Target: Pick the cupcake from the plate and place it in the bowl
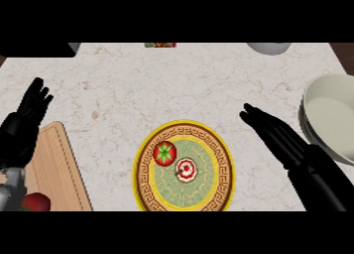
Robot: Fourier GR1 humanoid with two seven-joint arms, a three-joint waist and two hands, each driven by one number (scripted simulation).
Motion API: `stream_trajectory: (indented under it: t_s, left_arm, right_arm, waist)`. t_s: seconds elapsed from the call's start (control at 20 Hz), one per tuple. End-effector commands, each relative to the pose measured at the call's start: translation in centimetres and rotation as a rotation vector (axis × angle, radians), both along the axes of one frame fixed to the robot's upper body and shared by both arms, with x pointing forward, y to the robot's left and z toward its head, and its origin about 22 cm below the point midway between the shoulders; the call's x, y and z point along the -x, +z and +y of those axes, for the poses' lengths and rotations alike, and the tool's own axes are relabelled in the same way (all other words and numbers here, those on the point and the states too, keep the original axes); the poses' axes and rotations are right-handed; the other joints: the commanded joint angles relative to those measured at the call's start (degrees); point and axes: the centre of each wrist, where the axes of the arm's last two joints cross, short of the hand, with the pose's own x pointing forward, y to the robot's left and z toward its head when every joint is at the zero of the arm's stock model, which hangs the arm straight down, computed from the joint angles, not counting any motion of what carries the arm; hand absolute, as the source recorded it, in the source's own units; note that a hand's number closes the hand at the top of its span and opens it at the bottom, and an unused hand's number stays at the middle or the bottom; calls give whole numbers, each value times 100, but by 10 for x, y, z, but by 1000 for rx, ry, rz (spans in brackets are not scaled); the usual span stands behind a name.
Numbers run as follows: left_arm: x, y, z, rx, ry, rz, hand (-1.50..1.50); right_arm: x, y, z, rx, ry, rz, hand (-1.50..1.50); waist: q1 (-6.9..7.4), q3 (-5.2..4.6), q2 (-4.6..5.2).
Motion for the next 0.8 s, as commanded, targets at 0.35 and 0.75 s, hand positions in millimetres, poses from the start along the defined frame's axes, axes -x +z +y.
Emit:
stream_trajectory:
  t_s: [0.35,0.75]
  left_arm:
    - [-4,0,7,3,-20,6,0]
    - [-7,-11,-6,5,-2,12,0]
  right_arm:
    - [-52,31,55,393,80,248,-150]
    - [-82,16,108,521,189,427,-150]
  waist:
    - [94,-7,2]
    - [36,0,0]
